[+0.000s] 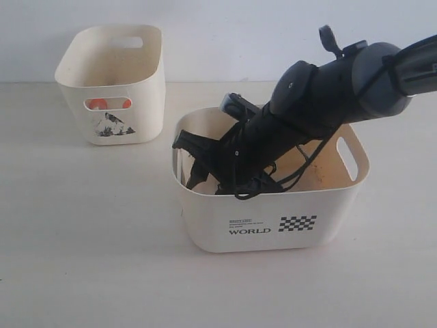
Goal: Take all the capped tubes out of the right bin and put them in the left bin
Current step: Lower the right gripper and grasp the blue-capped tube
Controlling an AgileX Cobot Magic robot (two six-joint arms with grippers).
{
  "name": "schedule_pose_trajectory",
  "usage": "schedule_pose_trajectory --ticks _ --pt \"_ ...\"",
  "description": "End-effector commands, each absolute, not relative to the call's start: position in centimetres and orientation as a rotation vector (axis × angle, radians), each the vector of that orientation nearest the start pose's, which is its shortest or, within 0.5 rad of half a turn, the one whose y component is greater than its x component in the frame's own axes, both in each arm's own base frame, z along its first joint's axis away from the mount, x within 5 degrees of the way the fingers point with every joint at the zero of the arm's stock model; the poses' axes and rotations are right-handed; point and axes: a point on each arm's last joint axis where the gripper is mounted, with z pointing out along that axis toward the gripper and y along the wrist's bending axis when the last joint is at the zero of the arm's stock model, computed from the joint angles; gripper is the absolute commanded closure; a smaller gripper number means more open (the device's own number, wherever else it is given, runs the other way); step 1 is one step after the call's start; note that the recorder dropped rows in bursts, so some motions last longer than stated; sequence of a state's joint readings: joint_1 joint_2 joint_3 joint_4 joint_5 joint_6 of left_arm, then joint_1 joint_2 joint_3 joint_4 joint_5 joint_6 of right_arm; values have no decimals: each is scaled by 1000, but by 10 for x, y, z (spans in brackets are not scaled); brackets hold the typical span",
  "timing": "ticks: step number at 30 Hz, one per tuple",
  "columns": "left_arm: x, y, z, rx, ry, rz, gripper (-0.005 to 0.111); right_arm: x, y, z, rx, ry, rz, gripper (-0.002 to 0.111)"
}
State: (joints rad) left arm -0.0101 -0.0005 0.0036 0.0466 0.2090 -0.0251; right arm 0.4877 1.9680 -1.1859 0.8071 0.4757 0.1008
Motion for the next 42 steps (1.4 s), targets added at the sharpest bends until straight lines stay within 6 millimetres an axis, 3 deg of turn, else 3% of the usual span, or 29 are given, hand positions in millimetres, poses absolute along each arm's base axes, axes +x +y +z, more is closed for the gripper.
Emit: schedule_pose_trajectory --ticks 1,5,13,22,31,42 --pt "56 0 194 12 1693 11 102 333 211 150 319 2806 824 60" --pt "56 0 194 12 1693 11 102 335 211 147 350 2793 817 60" --pt "56 0 194 12 1693 11 102 336 212 118 431 2868 798 60" --pt "56 0 194 12 1693 11 102 337 214 117 479 2853 820 60" --pt "56 0 194 12 1693 11 102 349 227 138 332 2815 873 60" --pt "56 0 194 12 1693 11 102 341 229 108 359 2965 844 60"
